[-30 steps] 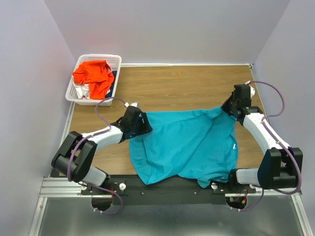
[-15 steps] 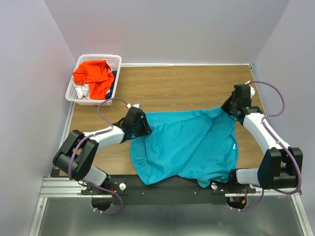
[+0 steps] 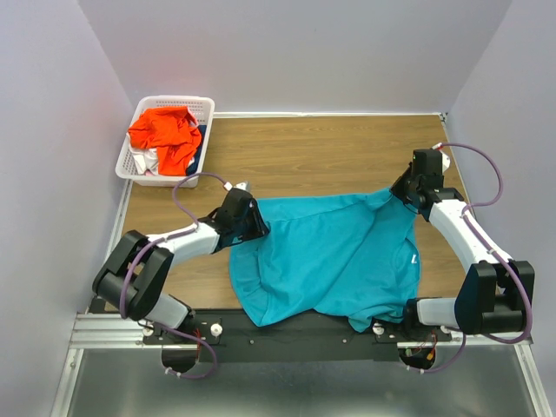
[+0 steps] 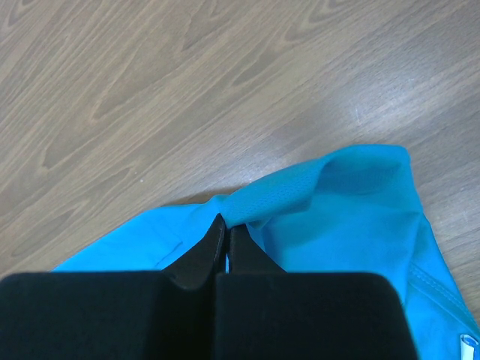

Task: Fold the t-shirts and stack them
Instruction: Flatten the tshirt out

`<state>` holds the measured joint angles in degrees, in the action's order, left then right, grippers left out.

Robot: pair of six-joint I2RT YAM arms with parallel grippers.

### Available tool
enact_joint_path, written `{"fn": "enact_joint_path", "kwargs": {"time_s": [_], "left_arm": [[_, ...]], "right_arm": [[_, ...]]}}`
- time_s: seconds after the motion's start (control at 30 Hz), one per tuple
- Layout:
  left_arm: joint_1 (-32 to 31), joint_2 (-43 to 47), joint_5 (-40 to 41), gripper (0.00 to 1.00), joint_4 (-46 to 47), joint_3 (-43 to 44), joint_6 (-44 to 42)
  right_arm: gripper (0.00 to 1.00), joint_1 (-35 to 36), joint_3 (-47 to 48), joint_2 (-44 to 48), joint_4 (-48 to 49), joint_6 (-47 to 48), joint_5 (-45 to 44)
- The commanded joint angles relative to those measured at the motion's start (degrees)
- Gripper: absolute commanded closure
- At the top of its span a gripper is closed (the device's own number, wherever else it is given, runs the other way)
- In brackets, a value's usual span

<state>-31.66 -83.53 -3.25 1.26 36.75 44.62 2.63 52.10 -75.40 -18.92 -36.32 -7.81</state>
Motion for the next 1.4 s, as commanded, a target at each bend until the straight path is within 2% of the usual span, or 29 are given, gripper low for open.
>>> {"fn": "enact_joint_path", "kwargs": {"time_s": [0.0, 0.2, 0.23, 0.33, 0.4, 0.57, 0.77, 1.07, 1.27, 1.37], "left_arm": [[-0.4, -3.2, -2.4, 0.6, 2.9, 0.6, -0.3], [-0.7, -5.9, -0.9, 0.58, 4.4, 1.6, 0.2], [-0.7, -6.2, -0.3, 0.6, 4.2, 1.7, 0.4], [-0.8, -7.7, 2.7, 0.79, 3.4, 2.7, 1.3], [-0.9, -8.5, 5.3, 1.0, 2.4, 3.7, 1.6], [-2.0, -5.8, 8.3, 1.0, 2.2, 4.4, 0.9], [-3.2, 6.0, 10.2, 1.0, 0.9, 2.7, -1.3], [-3.2, 17.6, 16.5, 1.0, -6.4, 1.7, -0.5], [-3.1, 24.2, 23.0, 1.0, -7.1, 5.5, -0.9], [-3.1, 26.8, 26.8, 1.0, -7.1, 10.4, -3.1]], "right_arm": [[0.99, -0.2, -0.1, 0.5, 1.1, 1.1, -0.2], [0.99, -0.2, -0.1, 0.4, 1.1, 1.2, 0.1], [0.99, -0.2, -0.1, 0.4, 1.1, 1.2, 0.0], [0.99, -0.2, 0.0, 0.4, 1.1, 1.2, 0.1], [0.99, -0.2, 0.0, 0.2, 1.1, 1.2, 0.2], [0.99, -0.1, 0.2, 0.0, 1.1, 1.4, 0.3], [0.99, -0.2, 0.2, 1.3, 1.0, 1.7, 0.4], [0.99, -0.1, 0.1, 6.2, 0.9, 1.9, -0.8], [0.99, -0.2, 4.0, 12.7, -0.3, 2.4, -1.2], [0.99, -0.2, 9.1, 16.1, -1.5, 3.1, -2.2]]}}
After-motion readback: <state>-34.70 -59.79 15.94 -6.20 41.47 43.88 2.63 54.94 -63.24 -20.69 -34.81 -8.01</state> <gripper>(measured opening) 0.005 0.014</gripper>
